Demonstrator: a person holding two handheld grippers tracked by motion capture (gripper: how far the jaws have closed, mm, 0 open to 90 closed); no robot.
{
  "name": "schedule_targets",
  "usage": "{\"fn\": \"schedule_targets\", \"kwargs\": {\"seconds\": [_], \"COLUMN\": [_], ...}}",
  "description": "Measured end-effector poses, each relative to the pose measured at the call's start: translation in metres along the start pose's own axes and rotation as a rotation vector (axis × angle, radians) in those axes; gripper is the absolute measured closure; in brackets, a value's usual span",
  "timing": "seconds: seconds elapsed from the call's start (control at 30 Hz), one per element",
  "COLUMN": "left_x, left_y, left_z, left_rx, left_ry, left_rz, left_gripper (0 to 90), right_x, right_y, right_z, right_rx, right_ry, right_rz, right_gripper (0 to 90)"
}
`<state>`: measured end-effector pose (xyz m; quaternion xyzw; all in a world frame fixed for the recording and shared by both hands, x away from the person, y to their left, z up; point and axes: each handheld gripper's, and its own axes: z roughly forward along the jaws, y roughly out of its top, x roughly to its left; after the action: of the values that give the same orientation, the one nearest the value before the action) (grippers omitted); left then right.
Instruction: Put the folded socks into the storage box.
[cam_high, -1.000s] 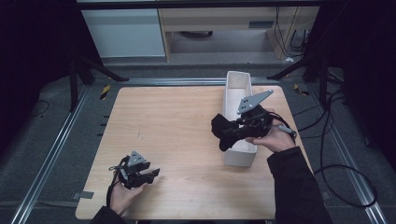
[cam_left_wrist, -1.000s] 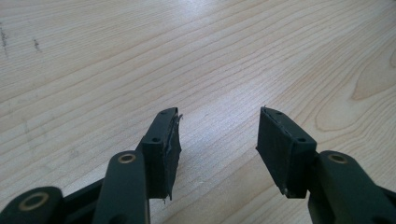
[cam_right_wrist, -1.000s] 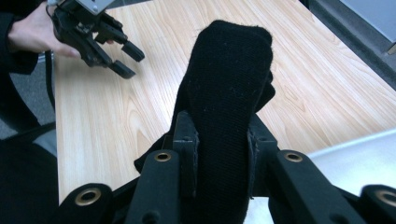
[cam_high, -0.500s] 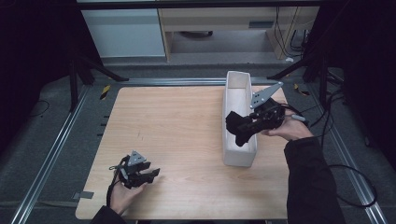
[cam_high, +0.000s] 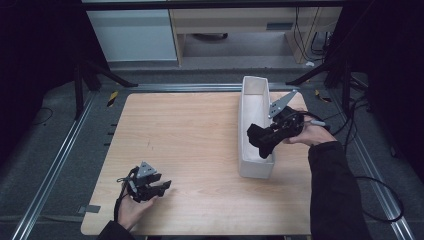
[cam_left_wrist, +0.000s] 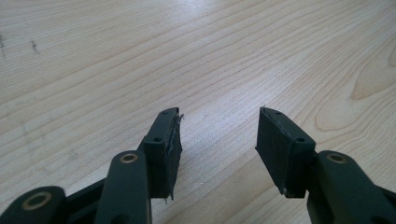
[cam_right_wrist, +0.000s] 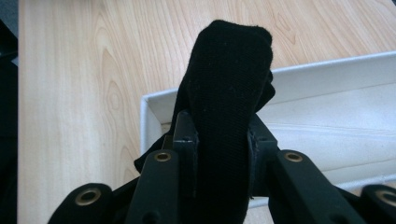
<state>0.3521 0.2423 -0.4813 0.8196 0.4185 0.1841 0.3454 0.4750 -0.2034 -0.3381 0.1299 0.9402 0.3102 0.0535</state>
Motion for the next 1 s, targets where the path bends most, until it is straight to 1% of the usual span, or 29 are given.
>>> {"fn": "schedule_targets", "kwargs": {"seconds": [0.13,0.4,0.47,0.5,0.57,0.63,0.7,0.73,0.83,1.0], "left_x": [0.000,0.000,0.000,0.000,0.000,0.000,0.000,0.000,-0.001,0.000], "left_y": [0.000,0.000,0.000,0.000,0.000,0.000,0.000,0.000,0.000,-0.001], "left_z": [0.001,0.001,0.001,0.001,0.001,0.001,0.001,0.001,0.001,0.001], "left_rx": [0.000,0.009,0.009,0.006,0.006,0.007,0.011,0.011,0.009,0.008], "left_ry": [0.000,-0.002,-0.001,-0.002,-0.001,-0.002,-0.001,0.000,0.000,-0.001], "left_rz": [-0.004,0.004,0.002,0.002,0.002,0.002,0.004,0.005,0.004,0.002], "left_gripper": [48.9,48.9,48.9,48.9,48.9,48.9,48.9,48.9,48.9,48.9], "right_x": [-0.004,-0.004,-0.004,-0.004,-0.004,-0.003,-0.002,-0.001,0.000,0.001], "right_y": [-0.003,-0.004,-0.004,-0.005,-0.008,-0.011,-0.014,-0.015,-0.013,-0.015], "right_z": [0.007,0.022,0.026,0.029,0.034,0.039,0.044,0.047,0.054,0.061], "right_rx": [0.013,0.067,0.069,0.075,0.086,0.104,0.109,0.123,0.156,0.174], "right_ry": [0.020,0.021,0.030,0.020,0.033,0.036,0.049,0.050,0.056,0.076], "right_rz": [-0.020,-0.058,-0.064,-0.070,-0.077,-0.081,-0.082,-0.092,-0.095,-0.114], "right_gripper": [71.5,71.5,71.5,71.5,71.5,71.5,71.5,71.5,71.5,71.5]}}
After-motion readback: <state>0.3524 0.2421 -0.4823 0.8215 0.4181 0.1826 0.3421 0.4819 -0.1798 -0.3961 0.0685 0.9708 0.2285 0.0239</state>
